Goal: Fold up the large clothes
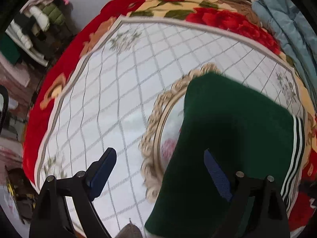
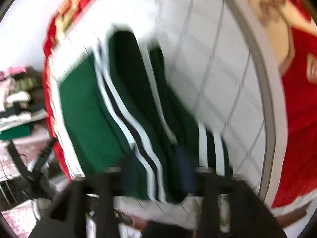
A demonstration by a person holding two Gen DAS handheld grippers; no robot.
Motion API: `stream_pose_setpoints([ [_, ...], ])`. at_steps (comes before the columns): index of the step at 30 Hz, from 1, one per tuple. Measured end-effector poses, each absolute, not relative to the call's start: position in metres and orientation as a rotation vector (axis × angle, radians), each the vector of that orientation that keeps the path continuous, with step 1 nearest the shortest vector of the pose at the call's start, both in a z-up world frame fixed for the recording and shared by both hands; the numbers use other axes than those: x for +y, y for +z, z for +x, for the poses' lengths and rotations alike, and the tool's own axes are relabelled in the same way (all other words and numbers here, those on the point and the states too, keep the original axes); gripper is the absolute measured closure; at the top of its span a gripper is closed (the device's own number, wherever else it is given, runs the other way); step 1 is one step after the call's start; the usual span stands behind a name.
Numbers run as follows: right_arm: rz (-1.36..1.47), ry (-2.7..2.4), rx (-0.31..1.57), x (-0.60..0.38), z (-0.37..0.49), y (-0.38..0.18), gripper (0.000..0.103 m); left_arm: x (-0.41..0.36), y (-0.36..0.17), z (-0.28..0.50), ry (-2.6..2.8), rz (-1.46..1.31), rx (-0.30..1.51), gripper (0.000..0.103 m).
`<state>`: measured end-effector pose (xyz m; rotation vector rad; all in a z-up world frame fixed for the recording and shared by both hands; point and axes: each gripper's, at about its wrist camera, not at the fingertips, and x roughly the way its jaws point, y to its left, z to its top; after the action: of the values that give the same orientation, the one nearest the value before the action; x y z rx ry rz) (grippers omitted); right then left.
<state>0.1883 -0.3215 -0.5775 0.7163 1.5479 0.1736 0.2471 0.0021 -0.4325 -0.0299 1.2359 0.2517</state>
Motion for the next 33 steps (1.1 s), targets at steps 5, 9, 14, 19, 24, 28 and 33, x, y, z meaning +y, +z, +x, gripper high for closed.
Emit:
stream_pose_setpoints([
  [5,0.822,0.270,1.356,-0.322,0.255,-0.576,0.025,-0.012,-0.431,0.284,0.230,0.031,1.179,0.013],
  [9,1.063,0.388,1.402,-0.304,0.302,-0.635,0.069,-0.021,-0.437,0.299,0.228,0.088,1.165,0.013],
  [14,1.147,0.334,1.363,-0.306,0.289,-0.622,0.100,-0.029,-0.473,0.299,0.246,0.159,1.217,0.013],
  [19,0.969,0.159,1.280,-0.336,0.268,-0.585,0.101,-0.034,-0.475,0.299,0.209,0.159,1.196,0.011],
  [24,0.891,0.076,1.494,-0.340,0.271,-0.643,0.100,-0.045,-0.472,0.305,0.178,0.205,1.214,0.011],
  [28,0.782,0.072,1.479,-0.348,0.265,-0.603,0.061,-0.042,-0.462,0.303,0.121,0.146,1.242,0.011],
  [33,0.695,0.069,1.444,-0.368,0.217,-0.563,0.032,-0.055,-0.453,0.284,0.042,0.107,1.278,0.003],
])
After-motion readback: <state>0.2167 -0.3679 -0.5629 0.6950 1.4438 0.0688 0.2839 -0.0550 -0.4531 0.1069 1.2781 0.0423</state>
